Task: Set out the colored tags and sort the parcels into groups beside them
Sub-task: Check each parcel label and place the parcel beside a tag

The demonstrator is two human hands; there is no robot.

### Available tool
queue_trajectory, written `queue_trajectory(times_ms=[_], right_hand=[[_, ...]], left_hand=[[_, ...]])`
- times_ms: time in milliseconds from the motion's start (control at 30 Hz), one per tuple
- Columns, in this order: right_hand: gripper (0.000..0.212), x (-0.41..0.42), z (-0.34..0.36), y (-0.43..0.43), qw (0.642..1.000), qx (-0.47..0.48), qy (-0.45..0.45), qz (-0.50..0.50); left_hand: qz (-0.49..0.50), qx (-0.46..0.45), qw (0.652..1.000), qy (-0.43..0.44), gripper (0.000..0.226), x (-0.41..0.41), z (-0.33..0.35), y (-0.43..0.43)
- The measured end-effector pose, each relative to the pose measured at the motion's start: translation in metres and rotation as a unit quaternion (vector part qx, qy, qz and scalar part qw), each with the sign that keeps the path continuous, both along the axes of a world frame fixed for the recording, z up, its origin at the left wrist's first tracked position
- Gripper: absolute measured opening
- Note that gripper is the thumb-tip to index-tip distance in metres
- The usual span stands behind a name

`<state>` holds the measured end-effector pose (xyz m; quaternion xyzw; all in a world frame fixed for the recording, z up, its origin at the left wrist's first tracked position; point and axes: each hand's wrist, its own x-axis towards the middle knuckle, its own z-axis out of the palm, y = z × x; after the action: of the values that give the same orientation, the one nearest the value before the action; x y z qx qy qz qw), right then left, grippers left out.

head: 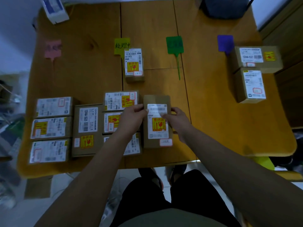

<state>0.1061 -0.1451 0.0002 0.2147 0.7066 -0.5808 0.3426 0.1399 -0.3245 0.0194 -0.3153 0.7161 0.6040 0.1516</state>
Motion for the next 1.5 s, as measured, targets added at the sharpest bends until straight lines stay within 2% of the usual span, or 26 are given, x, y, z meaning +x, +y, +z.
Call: queue_trajectory(times_ms=[133, 200, 433, 633, 700, 833, 1200, 1400, 1500], right_hand=[[0.054, -0.008, 0.013, 0.005, 0.993, -0.081, 0.012, -0.087], [0.055, -0.018, 0.03, 0.007, 0.99, -0.099, 0.04, -0.097], [0.038, -0.063, 0.123, 0.015, 0.968, -0.132, 0.206, -0.057], [0.03, -0.077, 0.182, 0.015, 0.945, -0.171, 0.278, -0.02], [0.033, -0.078, 0.188, 0.014, 0.943, -0.179, 0.278, -0.017], [0.052, -0.073, 0.185, 0.014, 0.949, -0.179, 0.259, -0.014], [0.064, -0.053, 0.155, 0.015, 0.949, -0.198, 0.233, 0.072], [0.059, -0.056, 0.13, 0.031, 0.964, -0.145, 0.222, 0.015], [0.049, -0.068, 0.113, 0.054, 0.97, -0.107, 0.22, -0.017]], left_hand=[[0.029, 0.02, 0.996, 0.087, 0.043, -0.011, 0.016, 0.015], [0.042, 0.035, 0.99, 0.132, 0.047, -0.018, 0.029, 0.022], [0.103, 0.131, 0.956, 0.241, 0.052, -0.04, 0.095, 0.024], [0.104, 0.132, 0.936, 0.31, 0.052, -0.05, 0.149, 0.02], [0.096, 0.127, 0.936, 0.313, 0.052, -0.051, 0.156, 0.018], [0.09, 0.13, 0.941, 0.299, 0.047, -0.043, 0.153, 0.012], [0.13, 0.104, 0.95, 0.263, 0.047, -0.018, 0.127, -0.005], [0.08, 0.037, 0.969, 0.231, 0.037, -0.03, 0.093, 0.017], [0.042, 0.049, 0.977, 0.205, 0.027, -0.052, 0.076, 0.041]])
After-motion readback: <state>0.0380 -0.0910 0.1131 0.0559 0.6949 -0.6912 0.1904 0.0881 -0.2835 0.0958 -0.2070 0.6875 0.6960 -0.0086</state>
